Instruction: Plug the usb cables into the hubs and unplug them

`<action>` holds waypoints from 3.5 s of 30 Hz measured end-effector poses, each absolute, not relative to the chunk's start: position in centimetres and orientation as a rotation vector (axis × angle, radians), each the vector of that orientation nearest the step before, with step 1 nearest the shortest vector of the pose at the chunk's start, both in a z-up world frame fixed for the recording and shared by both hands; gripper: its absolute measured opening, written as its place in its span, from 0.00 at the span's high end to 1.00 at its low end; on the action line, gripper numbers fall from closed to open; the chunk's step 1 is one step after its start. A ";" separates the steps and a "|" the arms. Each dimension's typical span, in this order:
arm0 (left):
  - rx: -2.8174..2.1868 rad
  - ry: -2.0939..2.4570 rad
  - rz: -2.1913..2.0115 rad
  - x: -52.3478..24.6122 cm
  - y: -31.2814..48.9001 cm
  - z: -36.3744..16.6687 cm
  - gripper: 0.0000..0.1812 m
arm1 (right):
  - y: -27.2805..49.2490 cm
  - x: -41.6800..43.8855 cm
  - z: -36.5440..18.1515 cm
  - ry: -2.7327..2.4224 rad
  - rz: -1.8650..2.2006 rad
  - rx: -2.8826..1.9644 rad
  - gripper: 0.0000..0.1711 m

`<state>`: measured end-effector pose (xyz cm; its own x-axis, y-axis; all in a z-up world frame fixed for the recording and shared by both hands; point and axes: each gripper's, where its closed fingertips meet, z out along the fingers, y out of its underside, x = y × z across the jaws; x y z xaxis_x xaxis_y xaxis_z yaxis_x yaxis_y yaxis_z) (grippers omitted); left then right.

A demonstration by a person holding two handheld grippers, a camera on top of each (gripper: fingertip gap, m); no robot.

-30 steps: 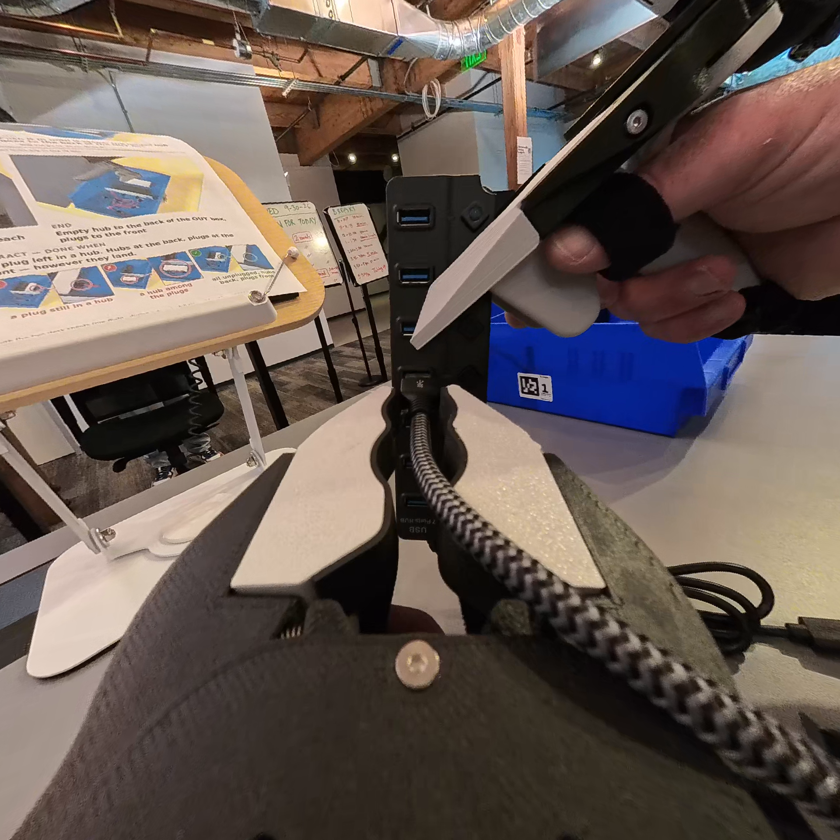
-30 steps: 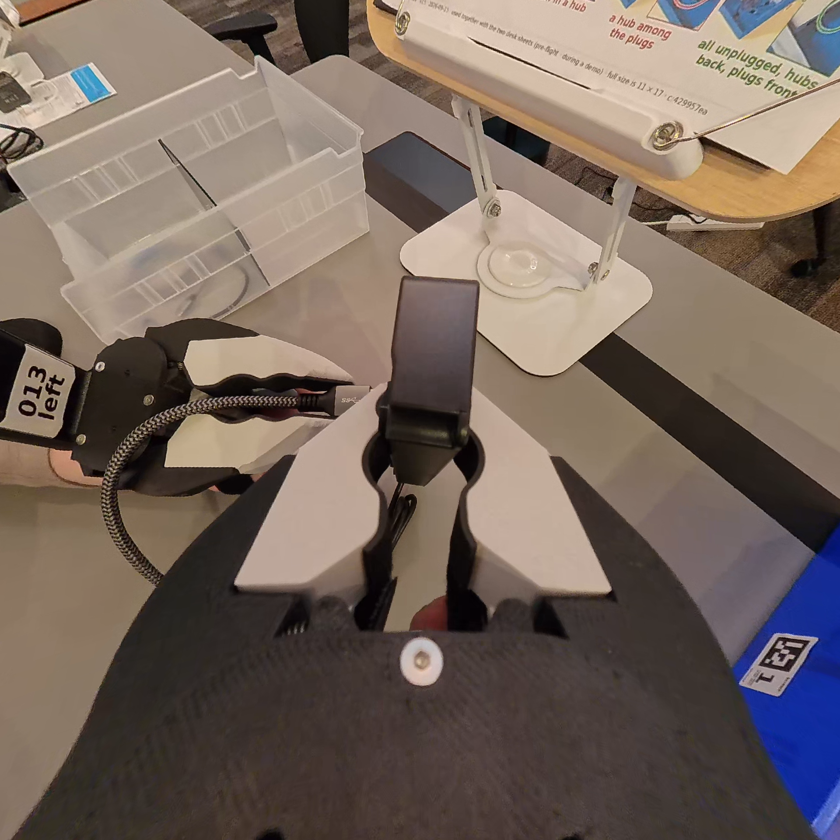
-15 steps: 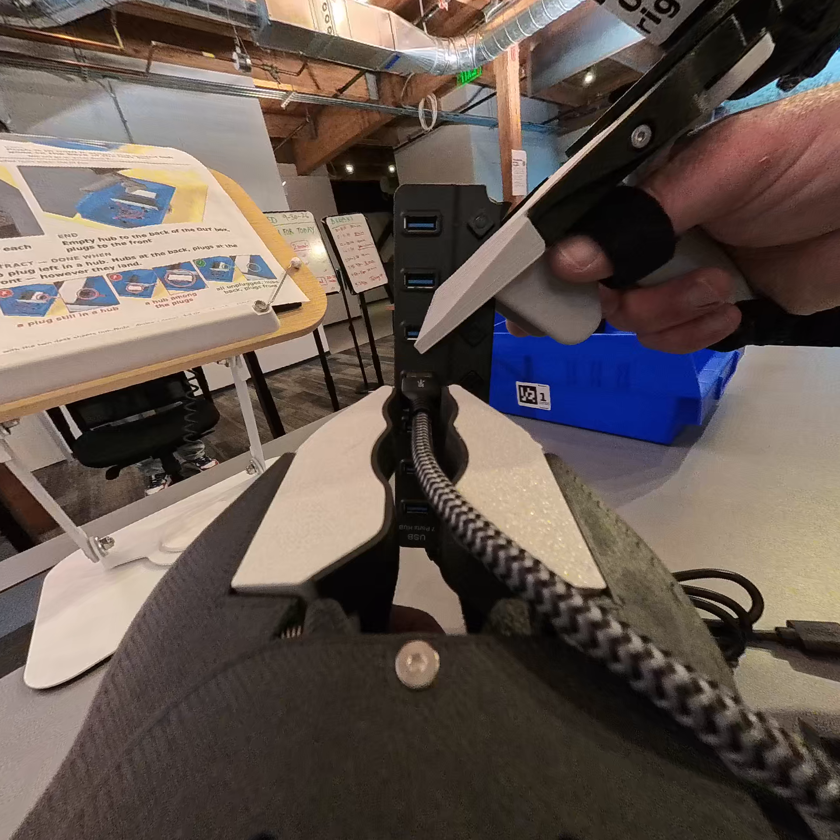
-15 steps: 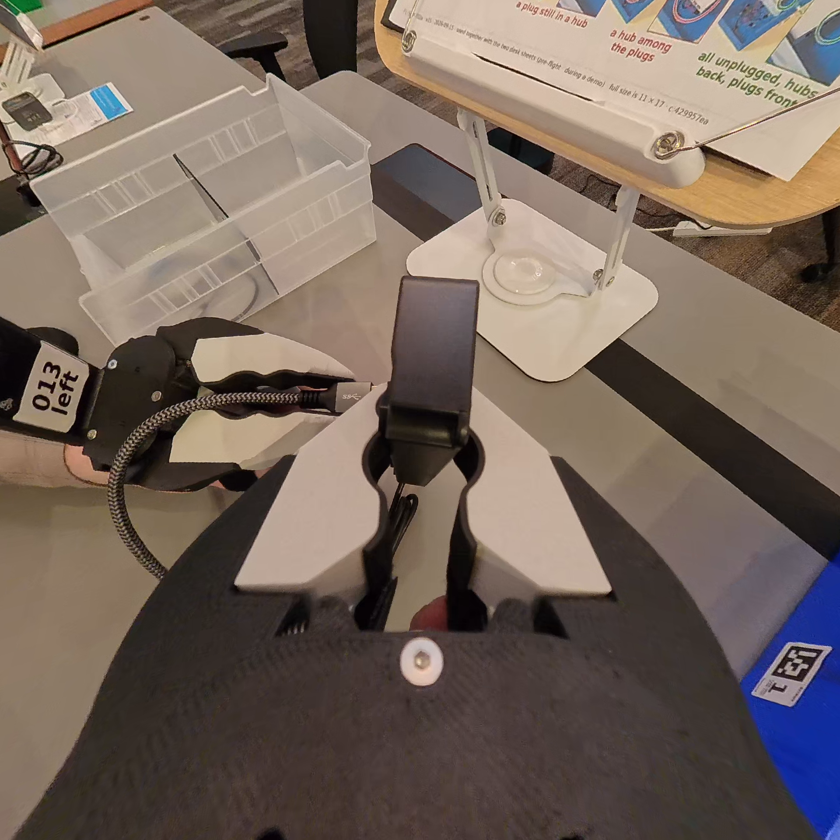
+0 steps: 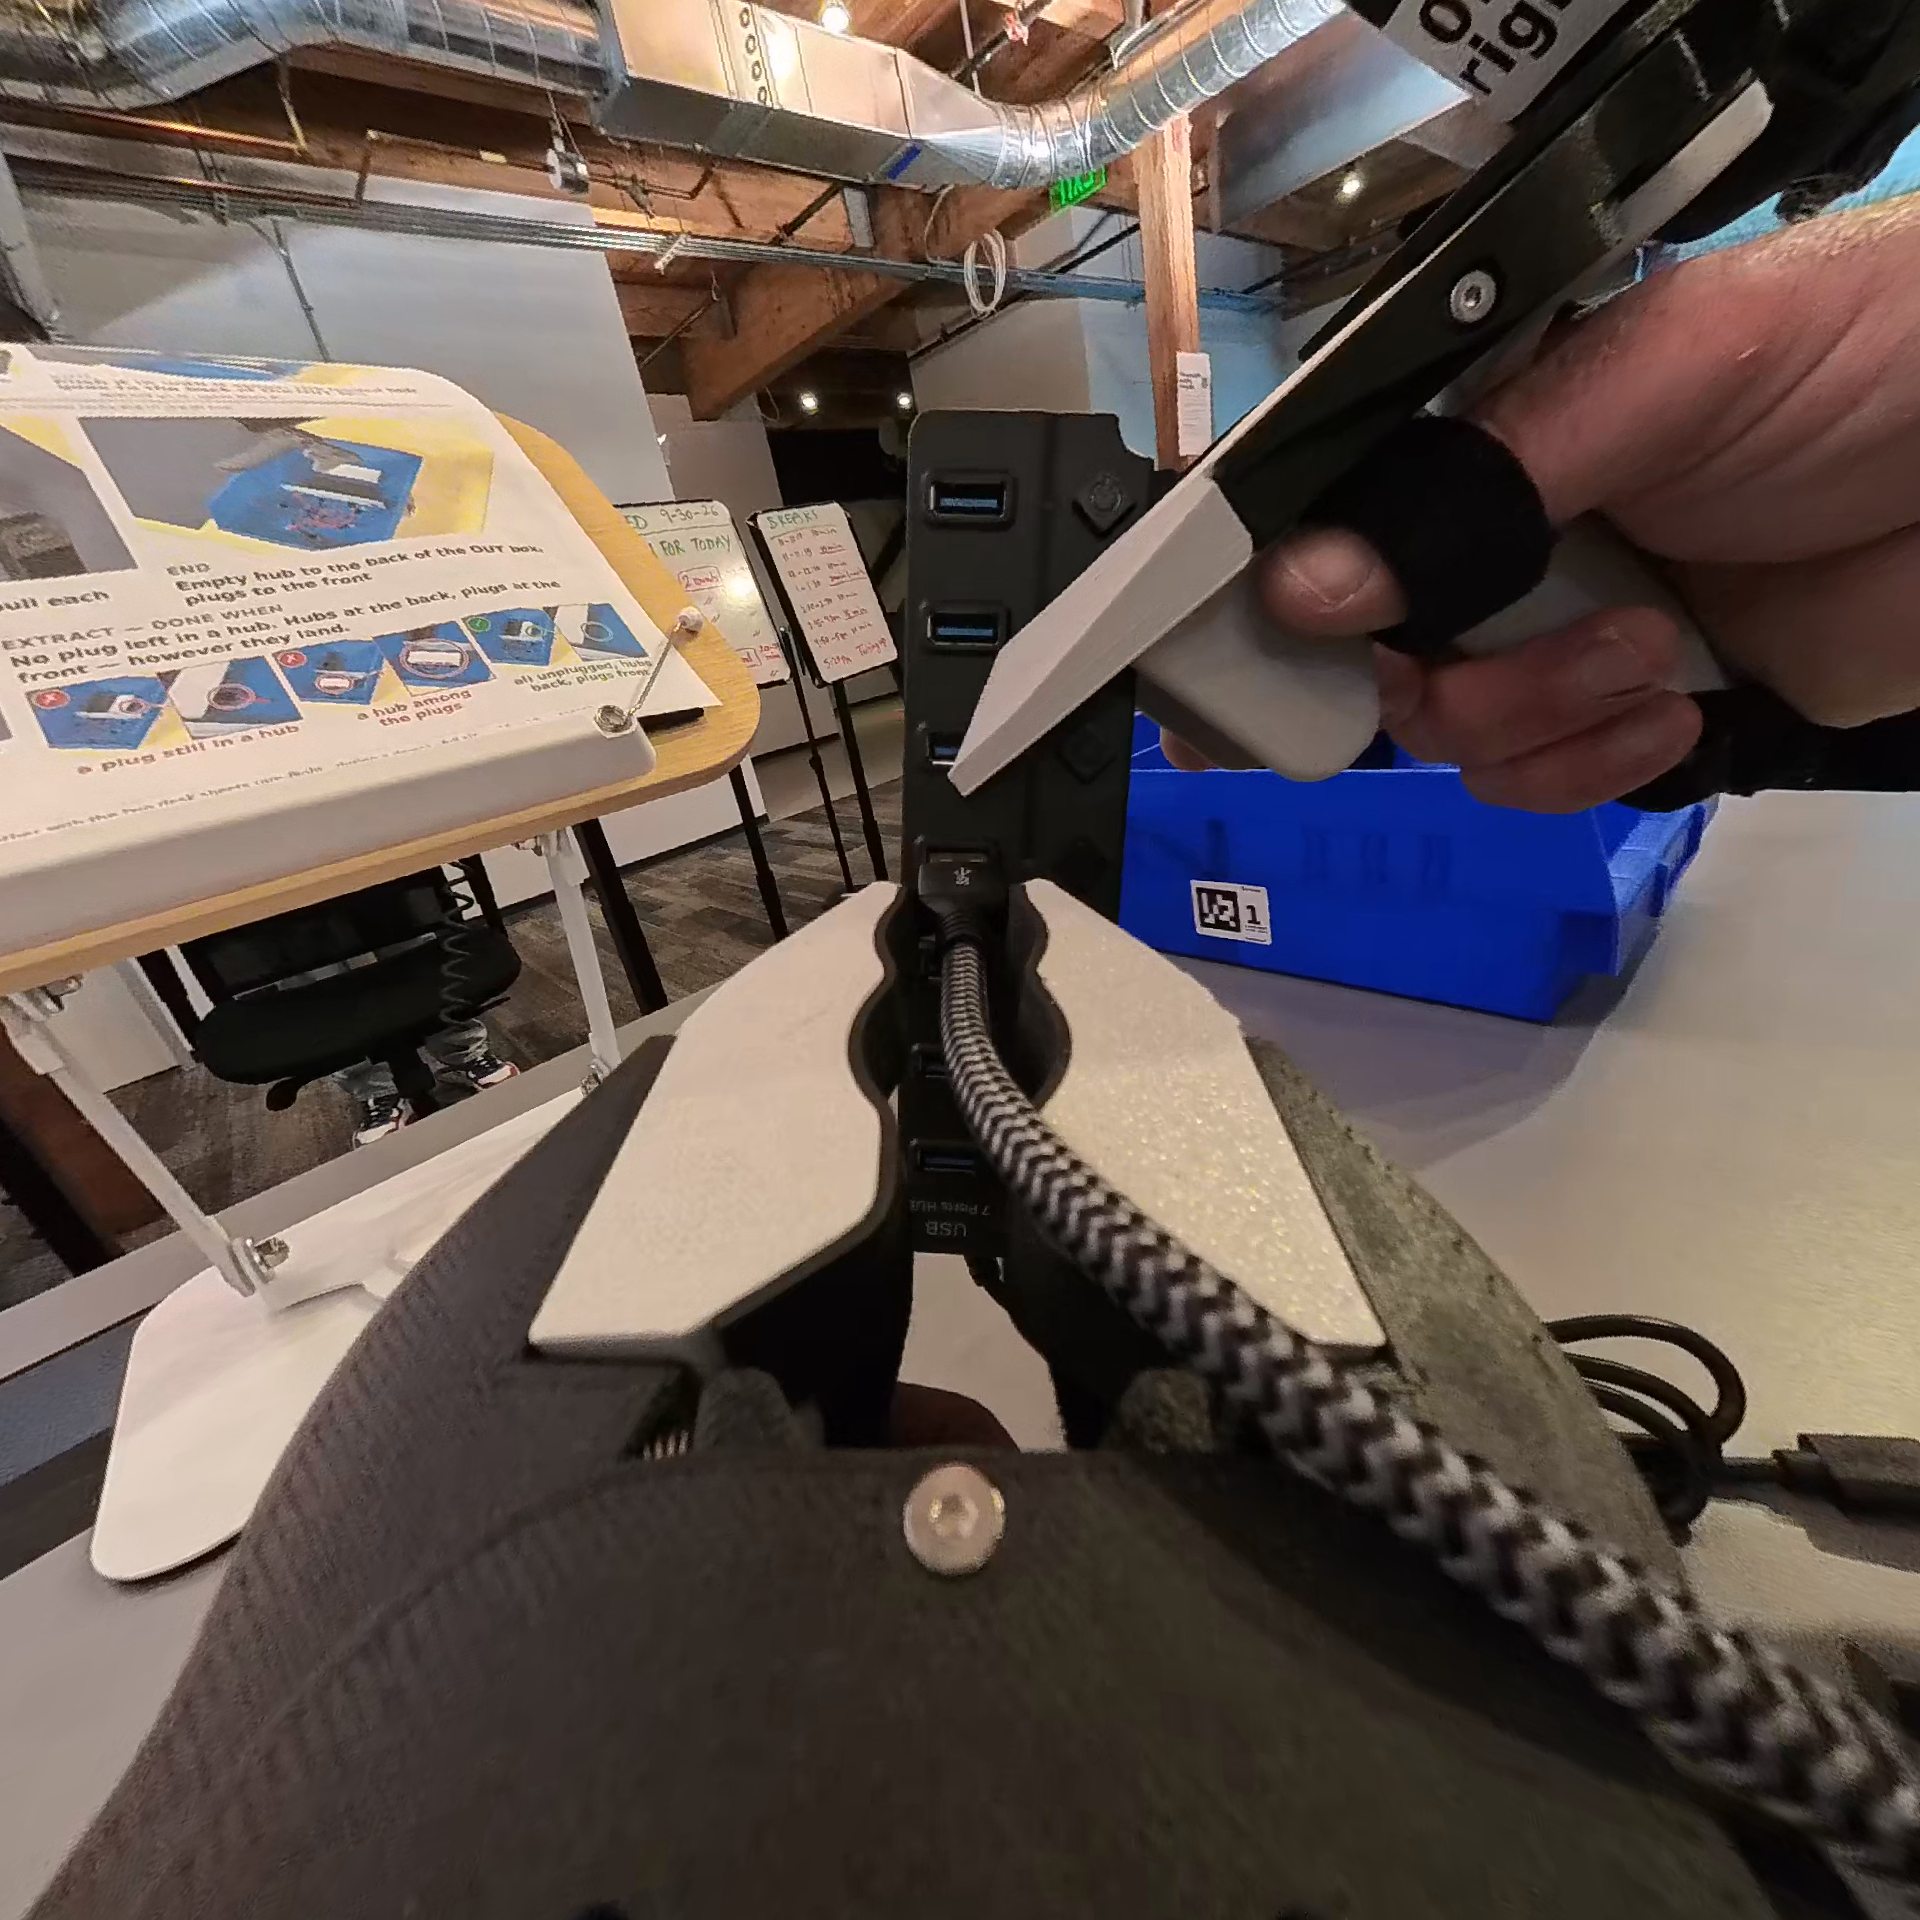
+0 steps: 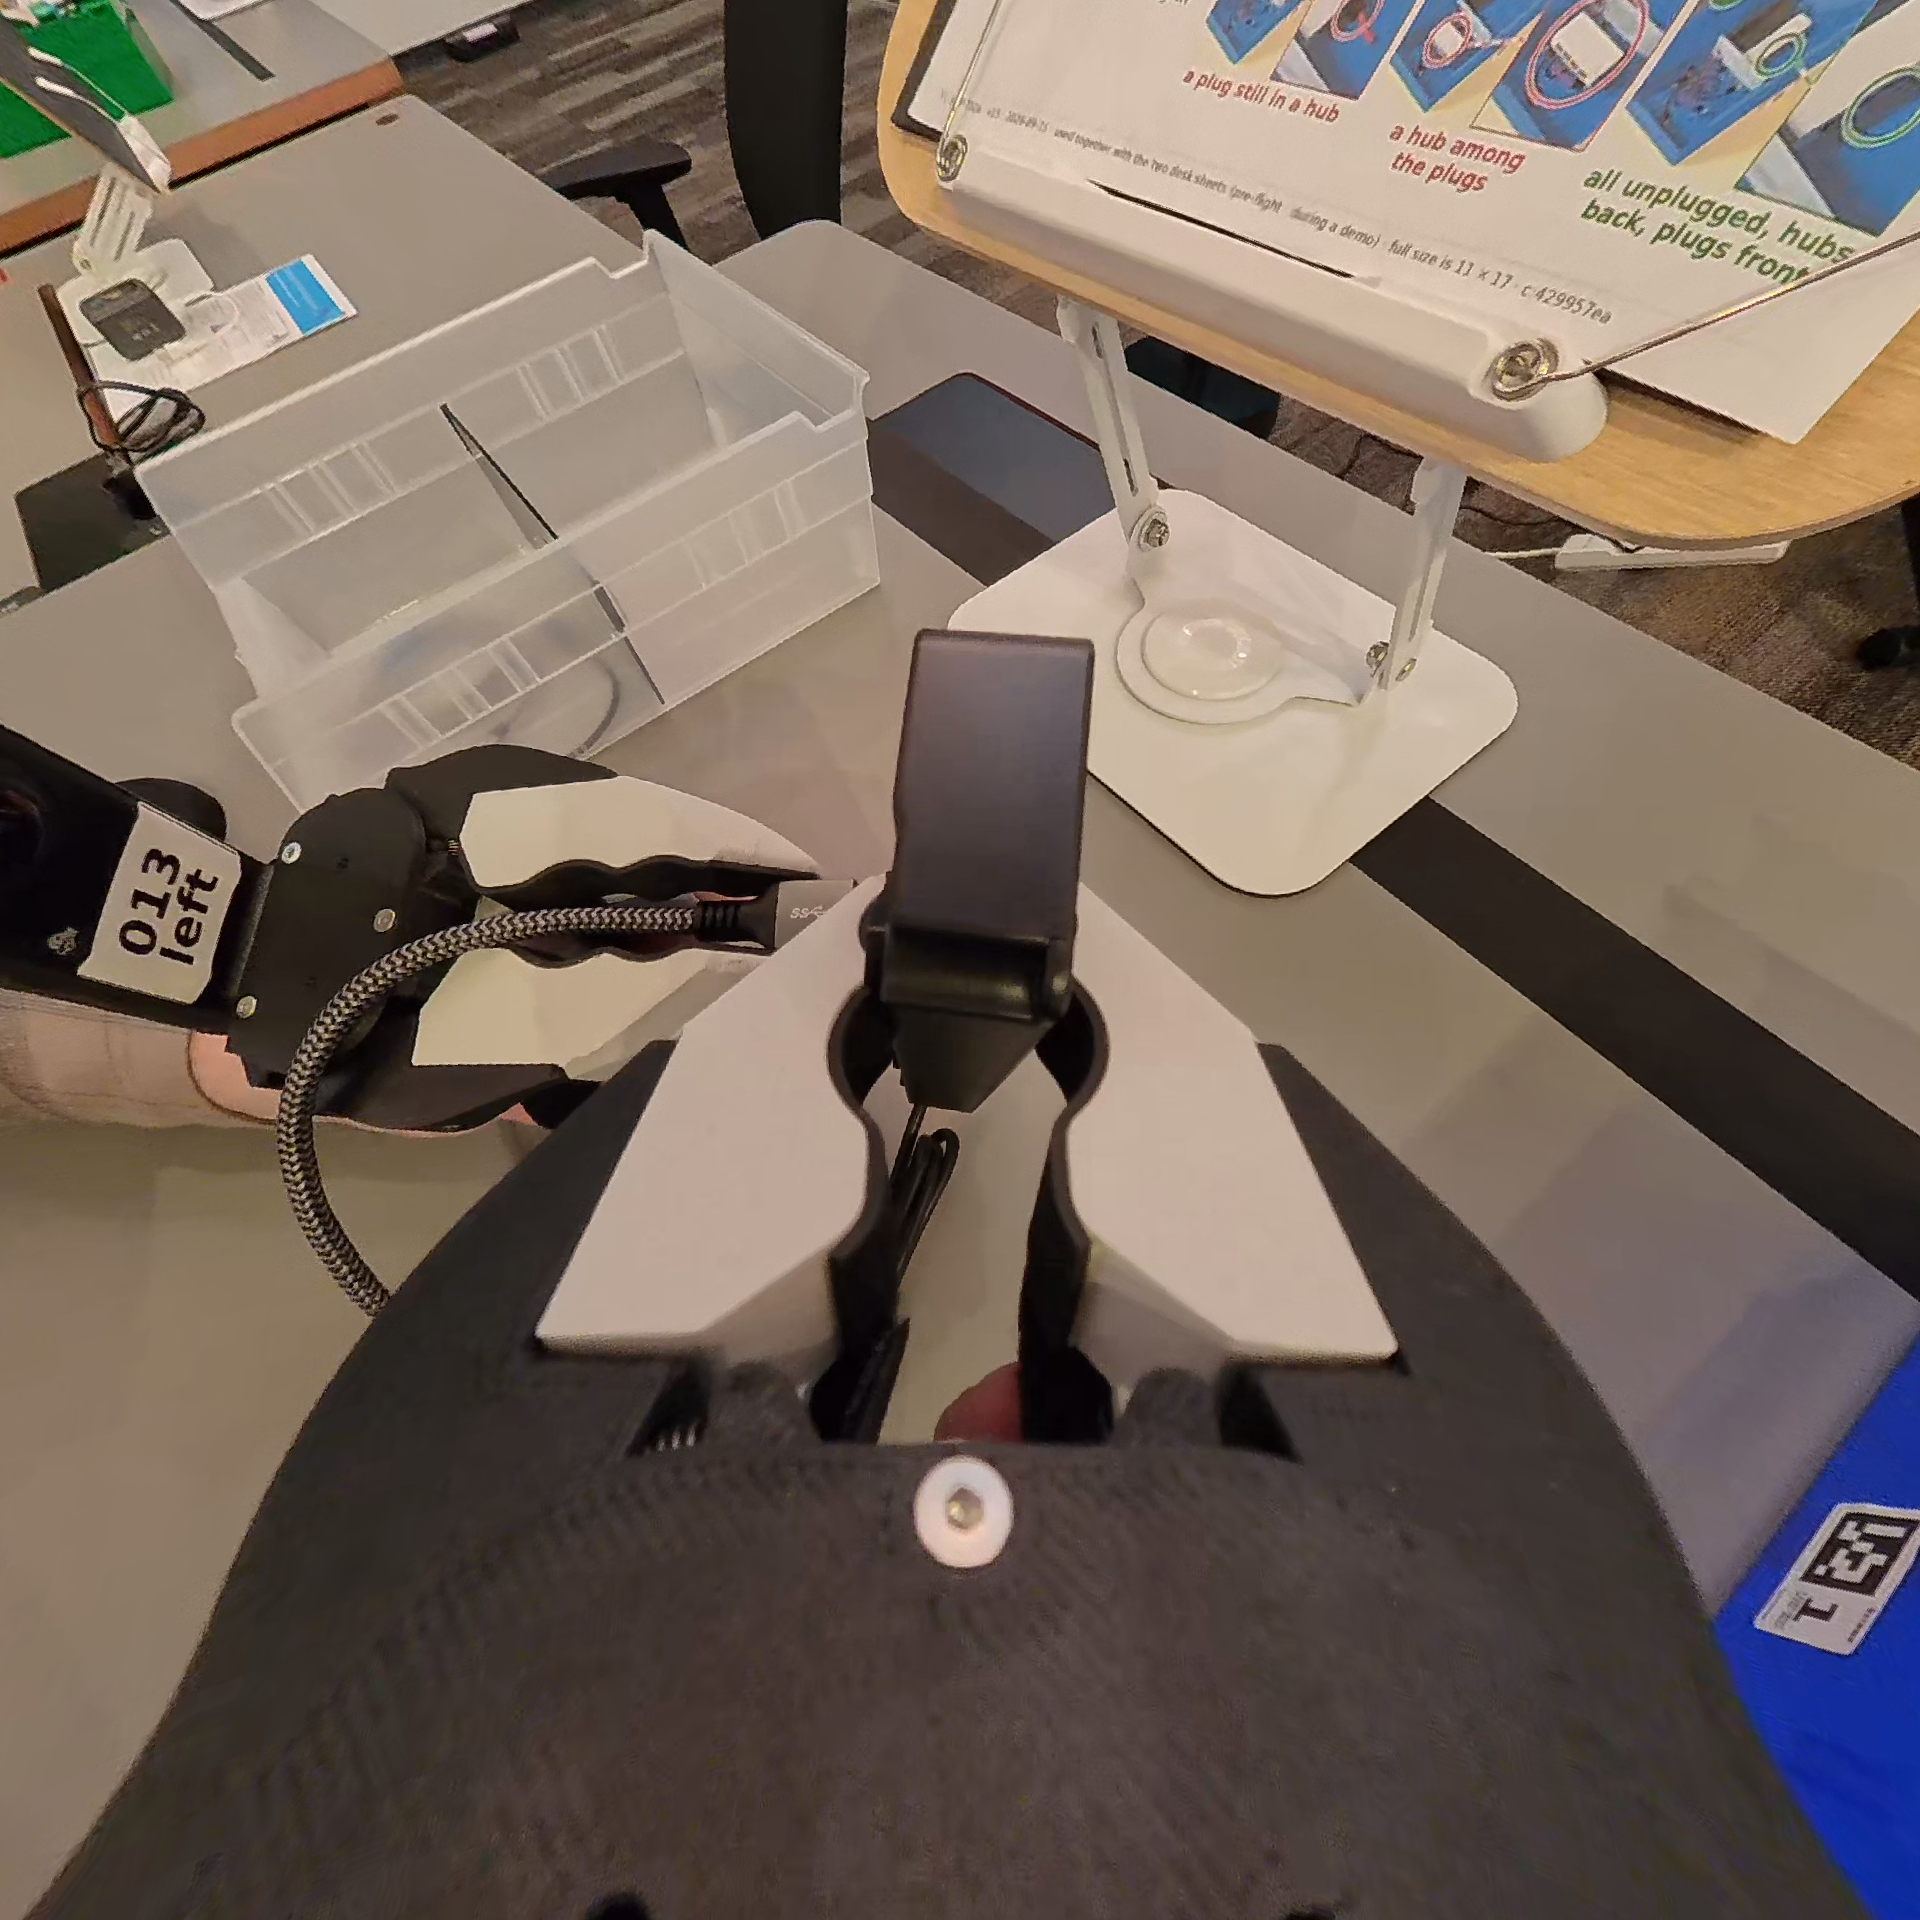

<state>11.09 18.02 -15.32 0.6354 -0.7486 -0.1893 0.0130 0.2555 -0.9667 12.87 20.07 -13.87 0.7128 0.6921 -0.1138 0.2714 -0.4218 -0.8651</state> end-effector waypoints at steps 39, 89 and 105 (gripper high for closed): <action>-1.165 0.840 -0.558 10.7 17.6 -13.6 0.91 | 19.3 12.5 -12.0 -0.768 0.567 -1.933 0.88; -1.298 1.094 -0.468 7.2 18.5 -11.9 0.91 | 17.1 12.8 -27.4 -1.249 0.283 -2.064 0.87; -1.316 1.196 -0.447 7.5 17.7 -12.5 0.91 | 14.7 17.7 -19.7 -1.563 0.089 -2.166 0.88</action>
<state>7.51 17.68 -12.54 0.3894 -0.8250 -0.4095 -0.3548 0.2759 -0.8933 17.68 14.71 -19.71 0.3506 0.9120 0.2128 0.8818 -0.2450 -0.4029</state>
